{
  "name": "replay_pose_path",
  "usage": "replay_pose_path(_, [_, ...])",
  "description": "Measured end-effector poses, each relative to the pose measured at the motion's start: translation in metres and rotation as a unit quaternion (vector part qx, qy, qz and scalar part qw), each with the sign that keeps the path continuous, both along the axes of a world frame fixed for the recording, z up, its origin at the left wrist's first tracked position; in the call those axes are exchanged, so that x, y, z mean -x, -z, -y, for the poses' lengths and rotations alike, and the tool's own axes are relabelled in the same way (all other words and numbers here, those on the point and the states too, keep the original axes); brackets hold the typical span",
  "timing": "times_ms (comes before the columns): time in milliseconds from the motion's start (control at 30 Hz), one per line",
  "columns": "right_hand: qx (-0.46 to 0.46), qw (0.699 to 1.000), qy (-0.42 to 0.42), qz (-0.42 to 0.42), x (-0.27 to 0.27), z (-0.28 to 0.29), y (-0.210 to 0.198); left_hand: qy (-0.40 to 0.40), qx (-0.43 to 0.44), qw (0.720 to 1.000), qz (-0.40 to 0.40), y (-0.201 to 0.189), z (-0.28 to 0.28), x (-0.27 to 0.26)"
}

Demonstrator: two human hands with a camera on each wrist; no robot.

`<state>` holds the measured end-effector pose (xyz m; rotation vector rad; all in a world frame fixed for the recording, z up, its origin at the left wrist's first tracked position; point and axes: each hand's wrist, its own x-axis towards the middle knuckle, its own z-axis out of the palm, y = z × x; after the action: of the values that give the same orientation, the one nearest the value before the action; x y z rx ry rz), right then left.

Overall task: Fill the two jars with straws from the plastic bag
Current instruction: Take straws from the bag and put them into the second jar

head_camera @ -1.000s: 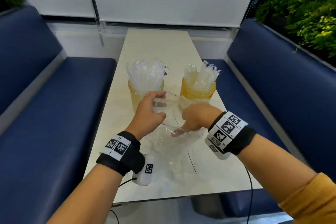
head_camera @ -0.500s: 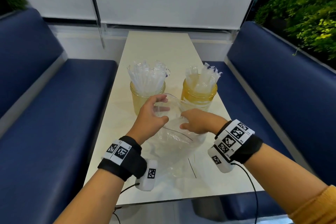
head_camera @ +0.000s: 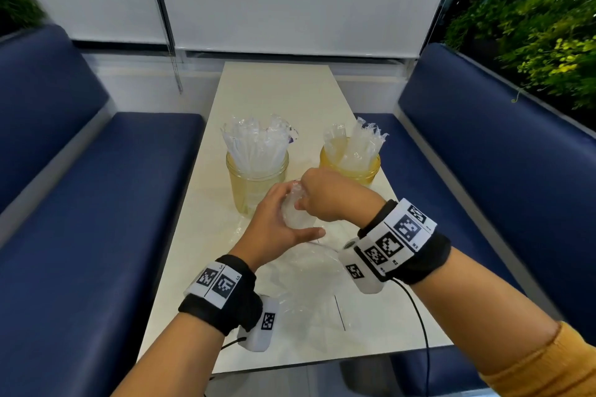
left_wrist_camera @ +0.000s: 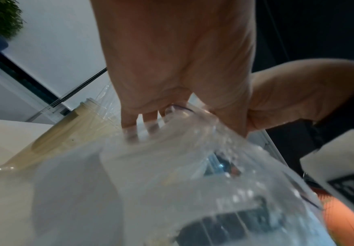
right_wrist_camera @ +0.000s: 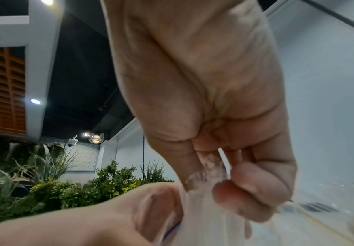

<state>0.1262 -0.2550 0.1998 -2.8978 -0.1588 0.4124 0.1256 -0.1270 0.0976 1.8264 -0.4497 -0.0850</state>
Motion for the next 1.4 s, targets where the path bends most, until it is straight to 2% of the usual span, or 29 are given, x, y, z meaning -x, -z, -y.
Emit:
replay_pose_path(100, [-0.024,0.999,0.006,0.023,0.0,-0.007,0.0,-0.06,0.007,0.998,0.036,0.003,0.001,-0.002])
replay_pose_path(167, [-0.101,0.994,0.018,0.049,0.001,-0.007,0.005,-0.093,0.029,0.994,0.048,0.005,0.001,-0.003])
replay_pose_path(267, [-0.264,0.96,0.02,0.091,0.005,-0.006,0.018,-0.129,0.048,0.99,0.041,0.005,-0.001,-0.004])
replay_pose_path(333, [-0.305,0.944,0.002,0.123,0.007,-0.009,0.031,-0.122,0.037,0.991,0.043,0.002,-0.001,-0.006])
replay_pose_path(433, [-0.215,0.946,-0.01,0.241,0.01,-0.021,0.053,-0.099,0.005,0.993,0.063,-0.006,0.004,-0.006])
replay_pose_path(533, [-0.133,0.934,-0.003,0.331,0.004,-0.029,0.062,-0.097,-0.057,0.988,0.102,-0.008,0.003,-0.005])
replay_pose_path(667, [-0.134,0.913,-0.013,0.385,-0.008,-0.026,0.068,-0.077,0.005,0.996,0.042,-0.004,0.001,-0.002])
replay_pose_path(767, [-0.137,0.898,-0.036,0.417,-0.011,-0.025,0.072,-0.079,0.02,0.996,0.021,-0.002,0.001,-0.003])
replay_pose_path(900, [-0.131,0.901,-0.048,0.411,-0.017,-0.022,0.07,-0.081,0.039,0.996,-0.022,0.003,-0.001,-0.006])
replay_pose_path(1000, [-0.114,0.906,-0.056,0.403,-0.023,-0.015,0.05,-0.074,0.04,0.996,-0.035,0.007,-0.006,-0.01])
replay_pose_path(1167, [-0.103,0.899,-0.066,0.422,-0.033,0.011,-0.033,-0.069,0.042,0.995,-0.053,0.009,-0.011,-0.012])
replay_pose_path(1267, [-0.12,0.874,-0.063,0.467,-0.044,0.037,-0.077,-0.056,0.044,0.996,-0.046,0.005,-0.011,-0.012])
replay_pose_path(1400, [-0.129,0.844,-0.04,0.519,-0.055,0.064,-0.105,-0.062,0.044,0.996,-0.052,0.004,-0.011,-0.015])
